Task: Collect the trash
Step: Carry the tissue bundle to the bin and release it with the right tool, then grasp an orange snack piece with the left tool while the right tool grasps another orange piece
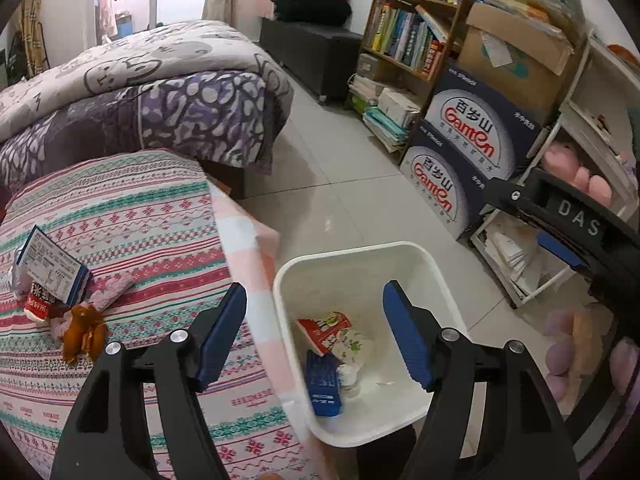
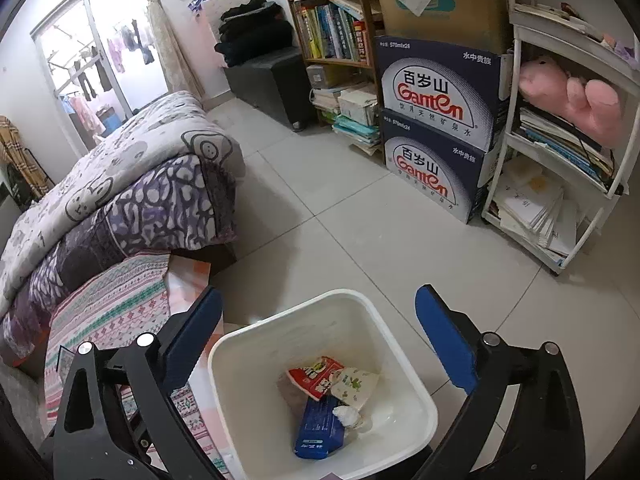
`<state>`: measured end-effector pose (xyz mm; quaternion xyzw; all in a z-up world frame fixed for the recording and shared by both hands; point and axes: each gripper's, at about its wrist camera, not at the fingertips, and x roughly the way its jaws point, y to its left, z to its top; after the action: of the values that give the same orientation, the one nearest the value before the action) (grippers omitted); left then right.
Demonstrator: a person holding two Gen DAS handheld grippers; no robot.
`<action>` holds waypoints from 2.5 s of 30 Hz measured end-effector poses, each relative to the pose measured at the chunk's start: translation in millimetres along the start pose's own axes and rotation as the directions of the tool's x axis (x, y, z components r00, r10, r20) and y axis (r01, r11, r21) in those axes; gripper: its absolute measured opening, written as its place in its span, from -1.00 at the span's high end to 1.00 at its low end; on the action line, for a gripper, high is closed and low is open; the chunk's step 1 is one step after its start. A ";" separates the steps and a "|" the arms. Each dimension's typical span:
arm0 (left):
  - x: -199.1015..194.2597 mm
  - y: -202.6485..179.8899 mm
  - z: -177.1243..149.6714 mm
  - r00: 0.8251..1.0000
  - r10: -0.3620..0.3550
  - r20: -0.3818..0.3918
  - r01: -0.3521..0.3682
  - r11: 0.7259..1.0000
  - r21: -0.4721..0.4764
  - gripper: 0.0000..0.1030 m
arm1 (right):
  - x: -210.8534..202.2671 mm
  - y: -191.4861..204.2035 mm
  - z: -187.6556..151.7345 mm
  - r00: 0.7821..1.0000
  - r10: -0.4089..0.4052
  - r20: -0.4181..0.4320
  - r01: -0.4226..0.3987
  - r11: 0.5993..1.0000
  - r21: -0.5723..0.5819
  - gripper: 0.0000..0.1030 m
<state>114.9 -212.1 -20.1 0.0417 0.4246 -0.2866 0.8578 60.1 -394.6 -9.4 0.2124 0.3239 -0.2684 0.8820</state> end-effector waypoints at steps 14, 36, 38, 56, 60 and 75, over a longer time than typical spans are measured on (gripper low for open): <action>11.6 75.0 -10.1 0.983 0.173 -0.056 -0.177 0.981 -0.080 -0.58 | 14.9 56.1 -18.9 0.997 0.038 -0.071 -0.044 0.995 -0.092 -0.85; 46.4 243.9 -12.7 0.930 0.145 -0.339 -0.233 0.943 -0.237 -0.36 | 41.1 127.6 -51.0 0.974 0.082 -0.209 -0.129 0.966 -0.222 -0.86; 47.1 244.3 -12.1 0.933 0.133 -0.334 -0.218 0.948 -0.232 -0.33 | 42.0 129.6 -51.6 0.972 0.089 -0.218 -0.138 0.965 -0.224 -0.86; 37.2 253.3 -23.5 0.937 0.124 -0.325 -0.214 0.942 -0.258 0.50 | 49.5 156.5 -67.0 0.954 0.113 -0.276 -0.188 0.947 -0.260 -0.86; 10.5 263.0 -24.1 0.954 0.104 -0.281 -0.188 0.938 -0.292 0.50 | 55.0 176.9 -79.1 0.940 0.131 -0.314 -0.222 0.936 -0.274 -0.86; -54.5 312.3 -35.8 0.968 0.166 -0.188 -0.229 0.892 -0.389 0.50 | 98.4 255.9 -137.7 0.837 0.200 -0.509 -0.337 0.922 -0.192 -0.61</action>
<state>228.4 83.9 -55.6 -0.0738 0.5316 -0.0990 0.8379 217.1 -156.1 -121.9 0.1918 0.5329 -0.0321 0.8235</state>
